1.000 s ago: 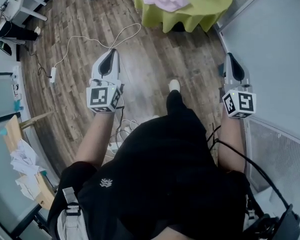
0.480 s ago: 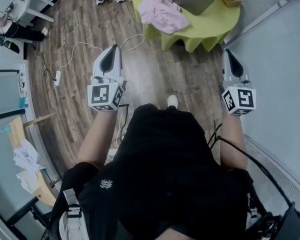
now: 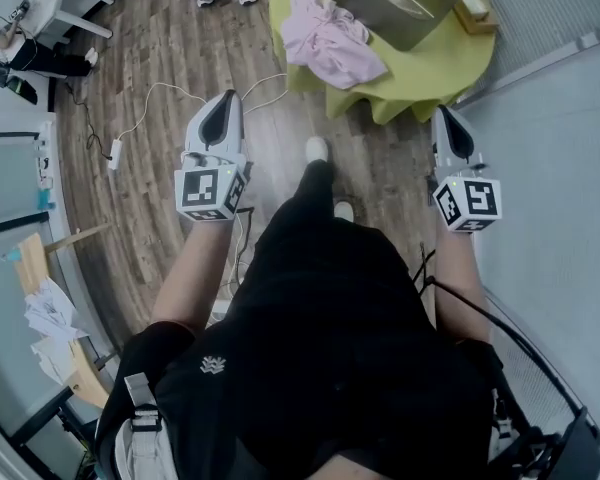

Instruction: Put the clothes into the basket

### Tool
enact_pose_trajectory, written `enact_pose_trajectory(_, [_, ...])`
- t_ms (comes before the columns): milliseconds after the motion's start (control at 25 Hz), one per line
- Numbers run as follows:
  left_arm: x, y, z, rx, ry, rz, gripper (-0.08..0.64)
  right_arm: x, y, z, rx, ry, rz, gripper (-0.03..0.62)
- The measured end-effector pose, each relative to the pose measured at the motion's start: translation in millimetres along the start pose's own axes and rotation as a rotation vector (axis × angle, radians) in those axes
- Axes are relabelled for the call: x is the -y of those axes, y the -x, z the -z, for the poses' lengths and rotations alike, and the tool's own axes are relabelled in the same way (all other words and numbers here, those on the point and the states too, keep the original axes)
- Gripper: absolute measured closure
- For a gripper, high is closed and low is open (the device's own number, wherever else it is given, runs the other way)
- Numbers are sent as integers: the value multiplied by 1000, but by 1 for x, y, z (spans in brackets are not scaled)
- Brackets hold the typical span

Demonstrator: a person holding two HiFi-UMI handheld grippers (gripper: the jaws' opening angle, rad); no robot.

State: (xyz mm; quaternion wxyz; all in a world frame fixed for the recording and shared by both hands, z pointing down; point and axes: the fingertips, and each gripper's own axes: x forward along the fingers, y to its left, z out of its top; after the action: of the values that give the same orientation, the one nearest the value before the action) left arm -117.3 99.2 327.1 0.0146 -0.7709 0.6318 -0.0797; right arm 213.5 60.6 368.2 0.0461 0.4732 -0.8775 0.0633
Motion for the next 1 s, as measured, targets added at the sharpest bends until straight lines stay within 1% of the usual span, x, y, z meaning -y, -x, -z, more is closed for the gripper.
enact_pose_trajectory(120, [-11,-33,7,0,18,11,554,3,-23,-4,-5,7,-7,592])
enact_pose_trajectory(240, [-16,-68,6,18,19,34,554,11,-47,-9,-14,11,-1,592])
enact_pose_trajectory(360, [-25,-102,9,14,21,58,554,18,-78,-12,-24,16,6,592])
enact_pose_trajectory(640, [-75,-176,22,-2,36,94,554,22,-167,-20,-58,17,6,592])
enact_pose_trajectory(800, [-100,-215,34,-15,31,120,554,8,-216,-26,-80,42,-29,592])
enact_pose_trajectory(1000, [-115,-259,48,-30,56,164,554,-6,-264,-29,-74,47,-81,592])
